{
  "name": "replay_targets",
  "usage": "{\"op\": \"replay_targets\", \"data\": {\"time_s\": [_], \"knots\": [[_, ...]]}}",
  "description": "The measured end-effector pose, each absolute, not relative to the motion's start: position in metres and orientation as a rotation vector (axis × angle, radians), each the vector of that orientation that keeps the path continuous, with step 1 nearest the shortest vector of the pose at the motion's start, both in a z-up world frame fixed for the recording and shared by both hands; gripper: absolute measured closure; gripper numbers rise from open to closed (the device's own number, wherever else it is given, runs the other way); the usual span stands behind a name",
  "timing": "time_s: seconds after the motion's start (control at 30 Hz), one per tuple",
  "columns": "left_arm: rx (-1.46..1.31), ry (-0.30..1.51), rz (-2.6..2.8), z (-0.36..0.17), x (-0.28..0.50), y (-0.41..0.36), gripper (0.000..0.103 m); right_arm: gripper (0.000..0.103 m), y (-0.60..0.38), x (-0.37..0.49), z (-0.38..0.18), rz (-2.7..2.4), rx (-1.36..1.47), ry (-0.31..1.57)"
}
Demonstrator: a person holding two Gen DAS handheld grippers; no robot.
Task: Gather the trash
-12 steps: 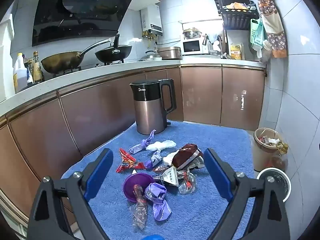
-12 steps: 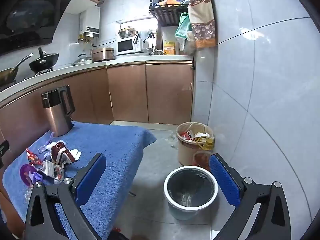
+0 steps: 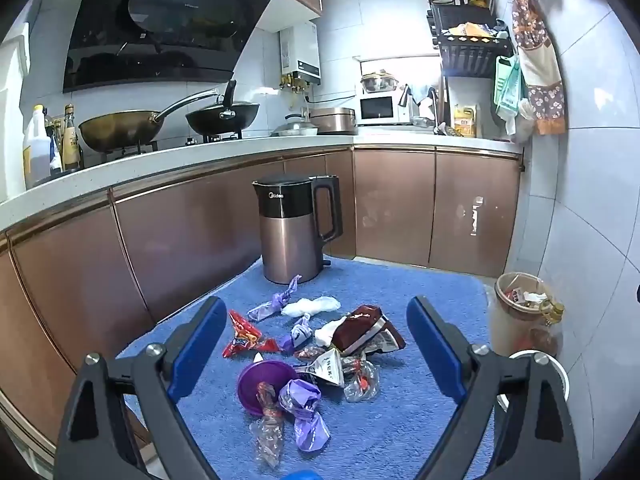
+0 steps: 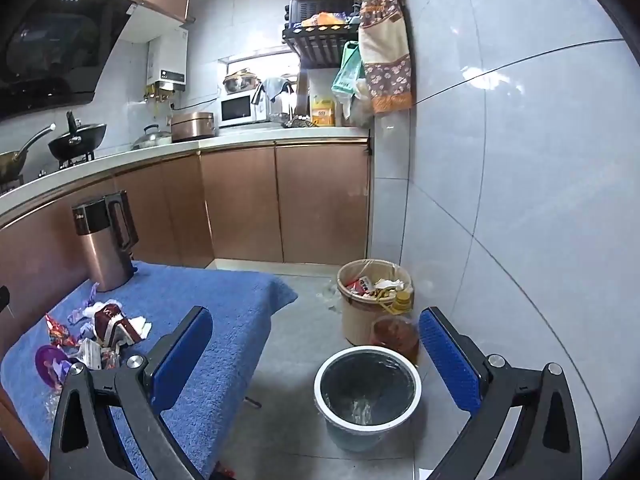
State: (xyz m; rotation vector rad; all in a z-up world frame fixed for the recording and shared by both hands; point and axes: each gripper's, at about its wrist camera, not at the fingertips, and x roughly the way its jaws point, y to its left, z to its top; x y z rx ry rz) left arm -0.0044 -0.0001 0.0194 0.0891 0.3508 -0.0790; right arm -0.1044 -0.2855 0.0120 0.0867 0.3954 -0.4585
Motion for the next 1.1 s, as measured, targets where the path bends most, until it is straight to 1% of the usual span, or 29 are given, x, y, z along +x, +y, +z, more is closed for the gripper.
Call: {"op": "replay_targets", "data": {"time_s": [0.9, 1.1], "knots": [[0.08, 0.368, -0.167, 0.028, 0.003, -0.006, 0.011, 0.0, -0.299, -0.119, 0.018, -0.49, 0.1, 0.29], [0.094, 0.371, -0.182, 0.025, 0.007, -0.01, 0.011, 0.0, -0.3, -0.116, 0.016, -0.468, 0.134, 0.319]]}}
